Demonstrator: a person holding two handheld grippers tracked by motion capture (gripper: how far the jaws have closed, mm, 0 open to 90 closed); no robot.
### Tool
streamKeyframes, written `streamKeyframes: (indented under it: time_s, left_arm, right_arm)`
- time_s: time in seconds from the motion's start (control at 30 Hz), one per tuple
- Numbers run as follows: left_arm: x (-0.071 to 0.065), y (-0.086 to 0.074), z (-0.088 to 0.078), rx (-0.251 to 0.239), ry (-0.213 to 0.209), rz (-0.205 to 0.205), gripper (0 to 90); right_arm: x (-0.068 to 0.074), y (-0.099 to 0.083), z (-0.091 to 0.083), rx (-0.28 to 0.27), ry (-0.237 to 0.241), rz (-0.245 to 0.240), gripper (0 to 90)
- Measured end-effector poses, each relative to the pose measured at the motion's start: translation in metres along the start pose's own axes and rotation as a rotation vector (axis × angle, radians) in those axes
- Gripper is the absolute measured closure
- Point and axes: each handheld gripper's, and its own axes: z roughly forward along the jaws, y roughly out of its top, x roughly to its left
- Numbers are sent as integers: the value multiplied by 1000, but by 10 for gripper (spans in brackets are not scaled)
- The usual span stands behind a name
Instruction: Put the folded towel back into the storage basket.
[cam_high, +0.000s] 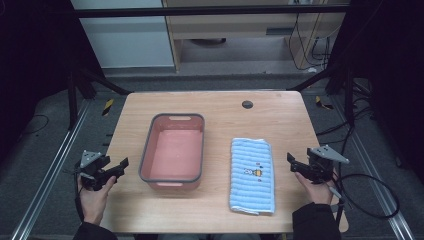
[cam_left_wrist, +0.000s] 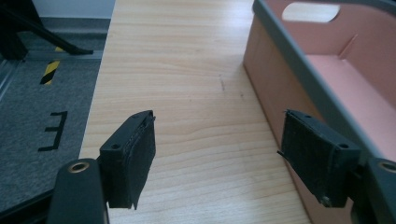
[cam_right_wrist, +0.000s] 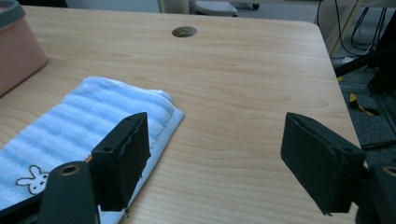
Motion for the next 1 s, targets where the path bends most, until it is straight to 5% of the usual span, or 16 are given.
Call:
streamKeyframes:
  time_s: [0.3, 1.0]
  left_arm:
    - [-12, 11, -17, -64, -34, -12, 309]
    - [-54, 29, -38, -113, -135, 62, 307]
  right_arm:
    - [7, 7, -7, -54, 14, -14, 282]
    - [16, 23, -17, -74, 47, -25, 278]
